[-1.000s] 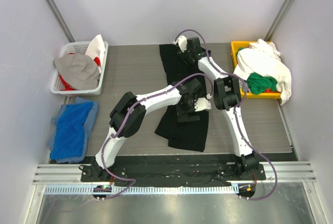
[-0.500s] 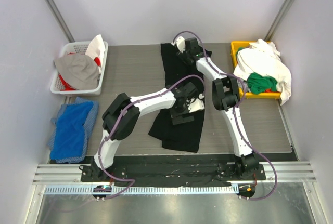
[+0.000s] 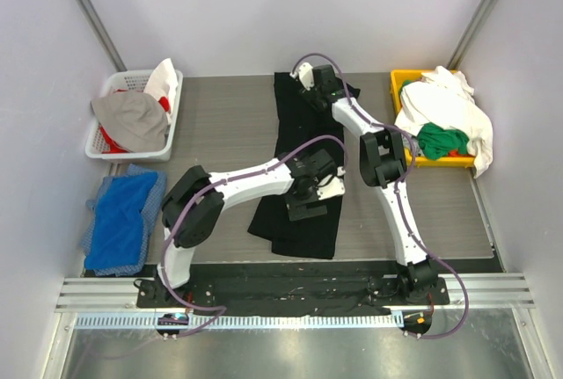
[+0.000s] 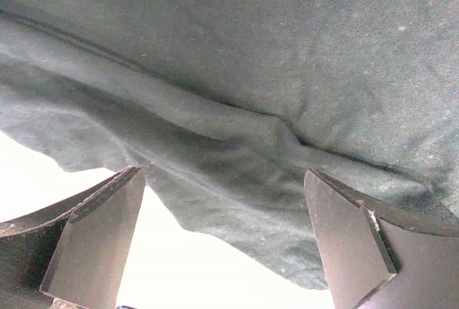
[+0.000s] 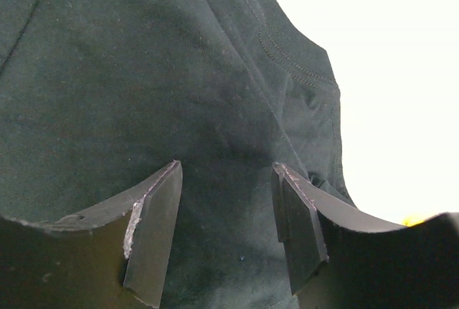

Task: Fold and stack the t-shirts
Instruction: Rotate the tshirt 90 degrees, then grab the bottom of the folded rectangular tshirt with both arms

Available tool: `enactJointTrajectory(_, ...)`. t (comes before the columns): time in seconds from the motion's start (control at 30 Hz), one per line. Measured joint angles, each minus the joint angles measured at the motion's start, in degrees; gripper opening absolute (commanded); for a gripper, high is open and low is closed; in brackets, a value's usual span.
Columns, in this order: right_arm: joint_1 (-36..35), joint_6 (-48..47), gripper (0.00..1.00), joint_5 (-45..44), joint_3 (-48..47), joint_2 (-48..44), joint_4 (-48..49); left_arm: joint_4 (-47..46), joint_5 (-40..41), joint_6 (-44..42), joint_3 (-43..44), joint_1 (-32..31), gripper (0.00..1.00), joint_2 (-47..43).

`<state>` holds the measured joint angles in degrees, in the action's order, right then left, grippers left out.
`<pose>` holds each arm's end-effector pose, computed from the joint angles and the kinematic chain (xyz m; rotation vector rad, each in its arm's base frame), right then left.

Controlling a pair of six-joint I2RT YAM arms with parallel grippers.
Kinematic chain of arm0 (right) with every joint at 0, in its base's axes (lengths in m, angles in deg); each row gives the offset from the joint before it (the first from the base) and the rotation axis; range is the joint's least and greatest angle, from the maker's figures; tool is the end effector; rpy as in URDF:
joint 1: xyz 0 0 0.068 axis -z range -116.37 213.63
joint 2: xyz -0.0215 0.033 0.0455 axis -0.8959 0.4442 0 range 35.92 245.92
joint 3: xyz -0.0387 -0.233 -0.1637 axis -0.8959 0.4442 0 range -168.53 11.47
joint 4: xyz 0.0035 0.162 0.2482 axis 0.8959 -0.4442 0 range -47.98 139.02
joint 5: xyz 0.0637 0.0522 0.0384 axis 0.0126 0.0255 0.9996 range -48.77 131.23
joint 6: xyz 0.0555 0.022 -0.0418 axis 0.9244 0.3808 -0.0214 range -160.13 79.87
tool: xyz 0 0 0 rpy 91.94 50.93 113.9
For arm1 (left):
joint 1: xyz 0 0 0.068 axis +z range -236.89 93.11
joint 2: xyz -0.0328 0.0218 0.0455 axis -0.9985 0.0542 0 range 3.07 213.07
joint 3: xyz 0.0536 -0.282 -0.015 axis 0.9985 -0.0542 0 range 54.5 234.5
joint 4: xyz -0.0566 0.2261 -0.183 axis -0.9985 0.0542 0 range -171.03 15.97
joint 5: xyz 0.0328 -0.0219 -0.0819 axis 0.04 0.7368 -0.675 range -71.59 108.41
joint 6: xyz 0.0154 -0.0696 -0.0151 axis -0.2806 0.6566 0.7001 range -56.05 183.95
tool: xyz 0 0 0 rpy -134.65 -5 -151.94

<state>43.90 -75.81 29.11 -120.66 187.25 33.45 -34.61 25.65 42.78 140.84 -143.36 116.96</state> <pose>0.6258 0.2109 0.1354 -0.9085 1.9910 -0.3882 0.2536 -0.3690 0.1626 1.7583 2.2260 0.0499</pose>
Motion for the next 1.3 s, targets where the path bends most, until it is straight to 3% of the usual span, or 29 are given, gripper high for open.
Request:
enactJointTrajectory(0.13, 0.0, 0.5, 0.79, -0.9, 1.5, -1.1, 0.5, -0.2, 0.9, 0.5, 0.0, -0.5, 1.0, -1.7)
enactJointTrajectory(0.3, 0.0, 2.1, 0.87, -1.7, 6.8, -5.6, 0.3, -4.5, 3.7, 1.7, -2.9, -0.5, 1.0, -8.5)
enactJointTrajectory(0.5, 0.1, 3.5, 0.87, -2.4, 15.8, -15.4, 0.3, -9.5, 8.2, 2.9, -6.9, 0.2, 1.0, -18.1)
enactJointTrajectory(0.77, 0.0, 4.4, 0.81, -2.0, 38.7, -42.4, -3.5, -10.5, 9.6, 3.0, -18.8, 3.1, 1.0, -26.8)
enactJointTrajectory(0.97, -1.5, 4.4, 0.78, 0.4, 62.0, -64.0, -9.6, -9.8, 6.7, 2.8, -26.3, 6.1, 1.0, -36.0)
enactJointTrajectory(1.13, -9.7, 4.4, 0.76, 3.5, 76.0, -77.1, -17.8, -9.9, 2.3, 2.8, -30.8, 6.4, 1.0, -40.6)
enactJointTrajectory(1.3, -21.3, 5.8, 0.74, 6.0, 81.7, -85.4, -22.3, -10.3, -4.7, 3.3, -36.1, 6.4, 1.0, -41.6)
